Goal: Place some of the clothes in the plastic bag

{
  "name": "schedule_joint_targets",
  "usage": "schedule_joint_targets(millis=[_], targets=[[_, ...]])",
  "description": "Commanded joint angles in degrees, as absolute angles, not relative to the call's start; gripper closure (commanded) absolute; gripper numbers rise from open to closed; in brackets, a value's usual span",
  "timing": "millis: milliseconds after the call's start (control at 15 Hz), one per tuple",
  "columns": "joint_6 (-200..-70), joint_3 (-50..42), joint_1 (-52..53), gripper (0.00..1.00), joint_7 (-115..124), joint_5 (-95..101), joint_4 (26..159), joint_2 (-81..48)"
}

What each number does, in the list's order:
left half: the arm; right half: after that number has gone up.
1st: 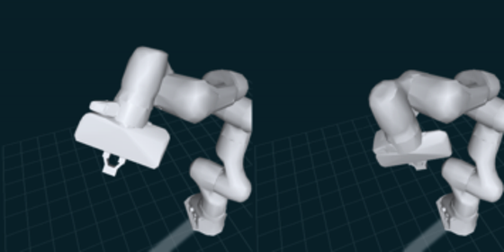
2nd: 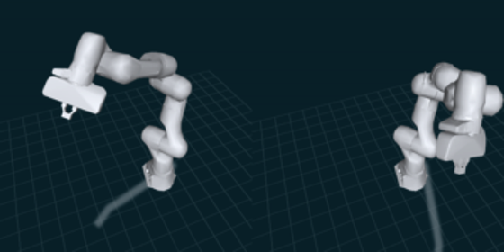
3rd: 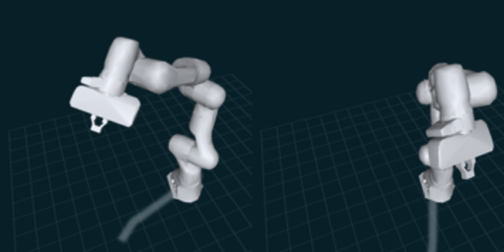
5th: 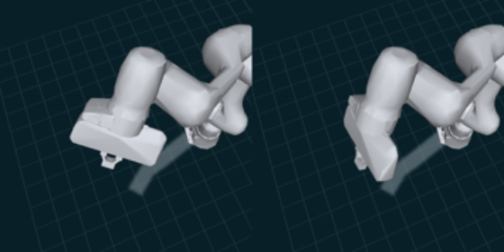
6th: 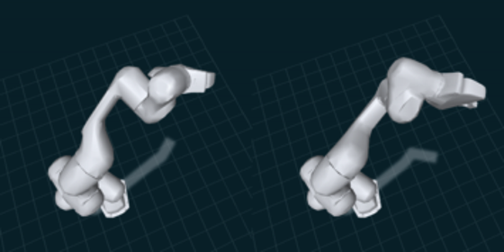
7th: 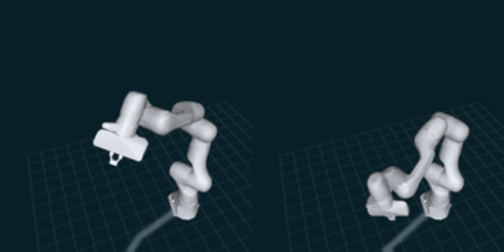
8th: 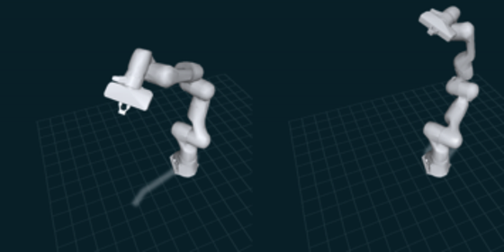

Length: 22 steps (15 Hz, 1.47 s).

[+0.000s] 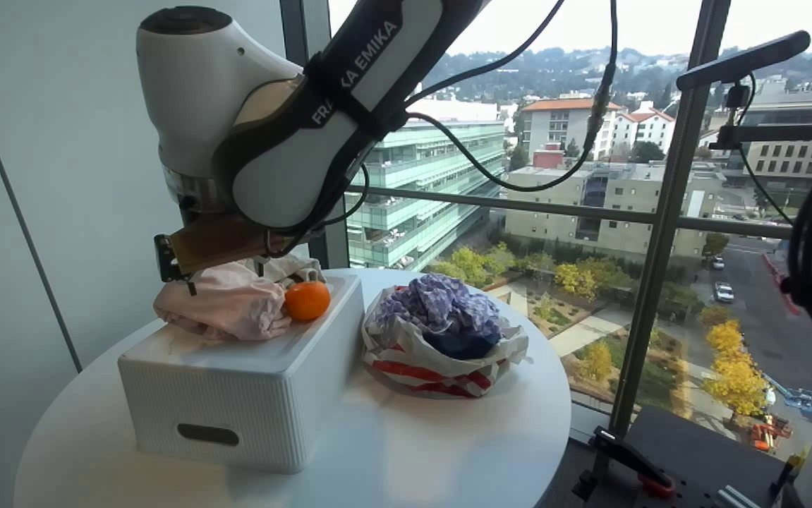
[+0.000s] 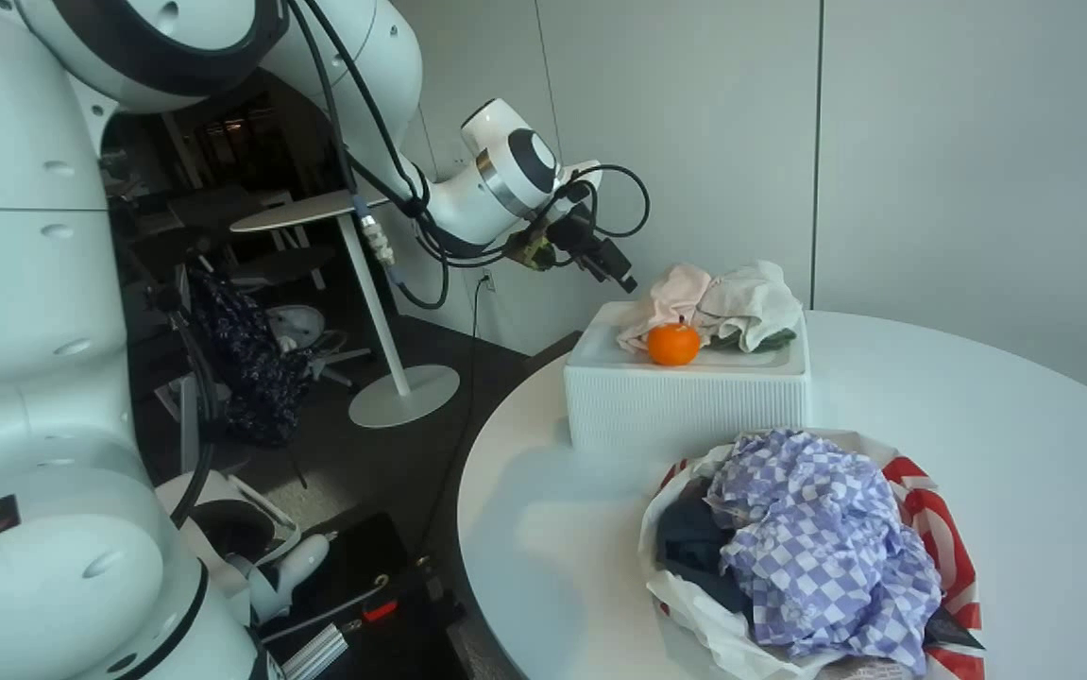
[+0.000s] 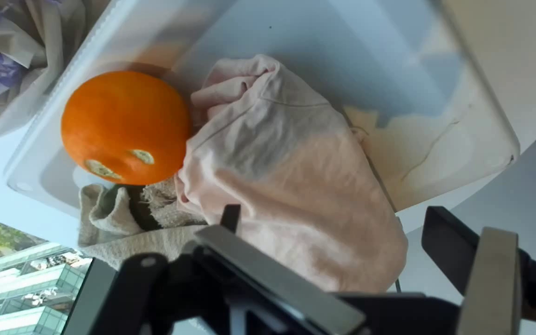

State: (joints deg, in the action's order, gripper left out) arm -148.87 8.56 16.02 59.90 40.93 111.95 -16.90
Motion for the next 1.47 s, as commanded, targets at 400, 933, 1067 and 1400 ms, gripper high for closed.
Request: schedule_joint_targets(millis=[400,933,1067,1400], targets=[[-147.09,2.68,17.66,0.0,50.6,37.89,96.21,-30.6],[-145.25,0.96,18.1,0.27,43.64,29.01,95.67,-33.24],[-145.4,0.56,18.37,0.44,42.55,26.55,96.59,-32.8],[-145.99,1.53,17.89,0.81,39.98,20.36,99.56,-30.25]])
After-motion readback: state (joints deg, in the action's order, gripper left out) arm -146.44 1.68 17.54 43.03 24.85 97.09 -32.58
